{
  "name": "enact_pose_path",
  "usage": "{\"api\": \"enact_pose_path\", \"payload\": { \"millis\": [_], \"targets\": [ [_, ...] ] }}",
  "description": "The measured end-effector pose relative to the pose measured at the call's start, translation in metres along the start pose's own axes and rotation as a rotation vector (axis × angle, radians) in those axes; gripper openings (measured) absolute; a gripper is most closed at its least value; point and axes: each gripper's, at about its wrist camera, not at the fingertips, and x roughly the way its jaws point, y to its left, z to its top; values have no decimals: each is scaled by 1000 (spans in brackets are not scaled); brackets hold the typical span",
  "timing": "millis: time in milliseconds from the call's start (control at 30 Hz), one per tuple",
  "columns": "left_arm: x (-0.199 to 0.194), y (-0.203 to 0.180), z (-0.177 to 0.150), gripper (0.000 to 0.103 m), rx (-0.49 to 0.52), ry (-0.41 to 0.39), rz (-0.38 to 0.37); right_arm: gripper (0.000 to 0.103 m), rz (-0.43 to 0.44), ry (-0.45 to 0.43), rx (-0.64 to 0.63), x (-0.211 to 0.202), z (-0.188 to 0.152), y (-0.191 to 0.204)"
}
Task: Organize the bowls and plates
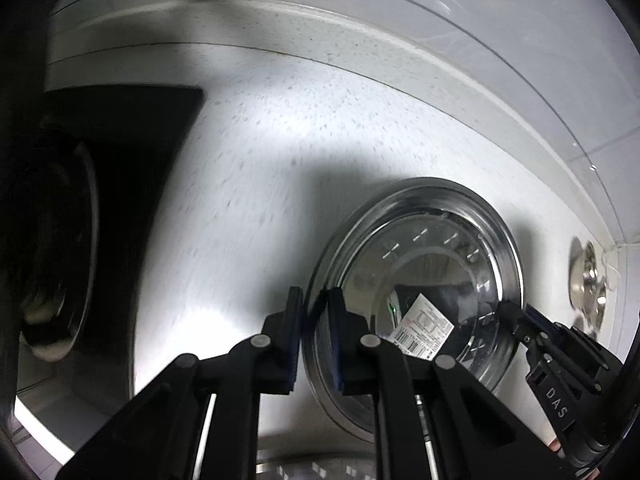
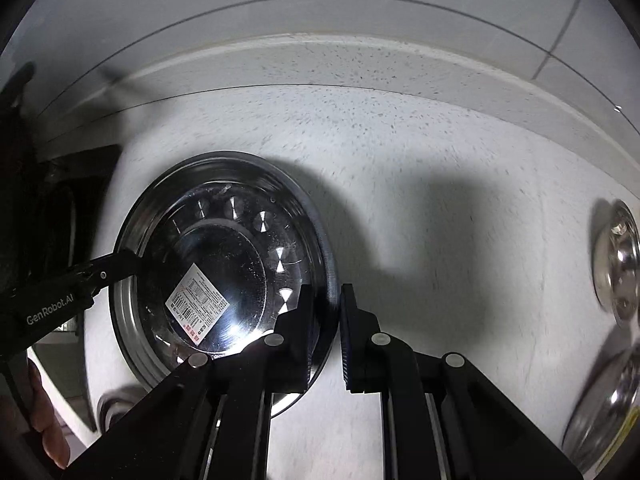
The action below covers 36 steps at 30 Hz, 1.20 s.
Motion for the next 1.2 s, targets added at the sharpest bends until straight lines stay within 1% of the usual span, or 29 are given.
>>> {"api": "enact_pose_path", "payload": {
  "millis": [167,267,333,367,400,467,533,667,767,800,867,1000,1067,1100,1167,1200],
  "targets": [
    [-28,7,-45,11,24,-44,13,11,28,-35,-22,-35,-45,22],
    [-43,20,-75,12,30,-68,21,11,57,-44,-23,-50,-72,31],
    [-50,30,-89,12,31,-75,24,11,80,-44,-25,-57,-96,39],
    [-53,35,-100,12,30,-76,24,11,91,-41,-26,-60,-107,41],
    [-54,30,-109,12,27,-75,25,11,103,-38,-25,-62,-118,43],
    [-54,38,-122,12,25,-68,26,11,118,-28,-25,-64,-135,49],
    [-51,44,-136,12,27,-64,38,11,129,-18,-31,-66,-144,49],
    [-35,49,-151,12,31,-37,49,11,119,2,-47,-58,-166,55],
    [-18,52,-157,12,24,-4,47,11,113,16,-49,-50,-169,59],
    [-15,52,-157,12,23,-13,45,11,105,17,-55,-48,-170,60],
    [-15,45,-154,12,53,-39,75,10,103,27,-57,-42,-179,62],
    [-16,45,-154,12,72,-60,93,11,106,43,-55,-32,-186,62],
    [-12,43,-153,13,85,-64,116,11,118,58,-56,-27,-189,58],
    [-6,46,-158,13,89,-55,121,12,127,73,-55,-22,-189,60],
    [-3,49,-163,14,87,-44,115,13,125,88,-49,-20,-193,58],
    [-1,47,-163,14,94,-47,119,14,128,77,-48,-21,-193,58]
  ]
}}
